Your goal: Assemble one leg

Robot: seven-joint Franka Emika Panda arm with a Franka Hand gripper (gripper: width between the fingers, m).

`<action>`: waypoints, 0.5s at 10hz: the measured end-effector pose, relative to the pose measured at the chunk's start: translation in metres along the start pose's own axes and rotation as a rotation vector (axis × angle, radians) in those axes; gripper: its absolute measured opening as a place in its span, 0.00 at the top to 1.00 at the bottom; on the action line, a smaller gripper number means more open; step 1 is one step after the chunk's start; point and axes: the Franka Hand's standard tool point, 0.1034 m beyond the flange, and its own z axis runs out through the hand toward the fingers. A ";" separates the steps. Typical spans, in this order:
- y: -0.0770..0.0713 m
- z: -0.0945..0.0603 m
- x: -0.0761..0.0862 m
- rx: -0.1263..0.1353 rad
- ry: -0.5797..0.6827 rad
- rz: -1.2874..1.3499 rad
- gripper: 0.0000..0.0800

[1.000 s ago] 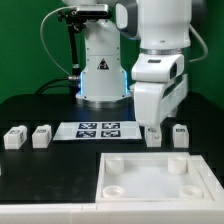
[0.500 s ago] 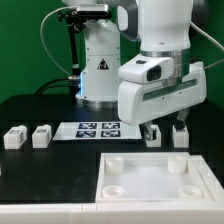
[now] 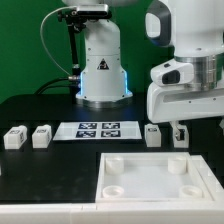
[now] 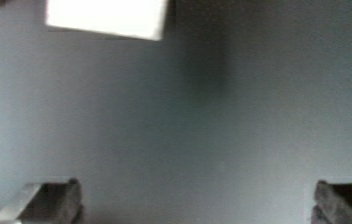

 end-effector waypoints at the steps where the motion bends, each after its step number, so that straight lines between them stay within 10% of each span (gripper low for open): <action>1: -0.001 0.000 0.000 0.001 0.003 -0.001 0.19; 5: 0.008 -0.005 -0.029 -0.054 -0.329 0.026 0.19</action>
Offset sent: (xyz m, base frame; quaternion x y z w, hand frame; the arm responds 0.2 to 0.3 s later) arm -0.0321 0.0007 0.0102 -0.0246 -0.3060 0.0353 0.9511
